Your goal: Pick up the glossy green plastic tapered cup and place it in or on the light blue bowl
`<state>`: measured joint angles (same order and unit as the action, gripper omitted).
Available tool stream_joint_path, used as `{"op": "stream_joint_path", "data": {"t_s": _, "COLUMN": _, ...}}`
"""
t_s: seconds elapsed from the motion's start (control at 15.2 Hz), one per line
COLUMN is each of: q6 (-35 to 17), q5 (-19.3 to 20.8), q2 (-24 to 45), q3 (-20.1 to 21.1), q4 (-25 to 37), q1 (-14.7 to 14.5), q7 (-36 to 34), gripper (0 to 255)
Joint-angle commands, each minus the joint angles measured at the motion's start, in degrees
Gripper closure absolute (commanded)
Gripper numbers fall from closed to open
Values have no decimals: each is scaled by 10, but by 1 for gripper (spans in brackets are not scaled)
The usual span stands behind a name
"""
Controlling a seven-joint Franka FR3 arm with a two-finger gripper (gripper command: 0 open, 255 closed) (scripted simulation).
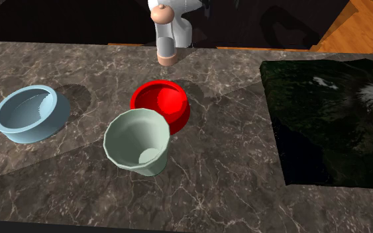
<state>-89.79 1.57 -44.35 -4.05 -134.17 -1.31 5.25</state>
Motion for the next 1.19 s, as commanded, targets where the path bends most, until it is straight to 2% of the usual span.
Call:
{"op": "stream_joint_path", "data": {"t_s": 0.0, "q6": 0, "q5": 0, "q2": 0, "q3": 0, "q4": 0, "q1": 0, "q7": 0, "gripper": 0}}
{"op": "stream_joint_path", "data": {"t_s": 0.59, "q6": -88, "q5": 85, "q2": 138, "q3": -48, "q4": 60, "q1": 29, "q7": 63, "gripper": 0}}
{"op": "stream_joint_path", "data": {"t_s": 1.12, "q6": -151, "q5": 137, "q2": 274, "q3": -86, "q4": 154, "q1": 50, "q7": 110, "gripper": 0}}
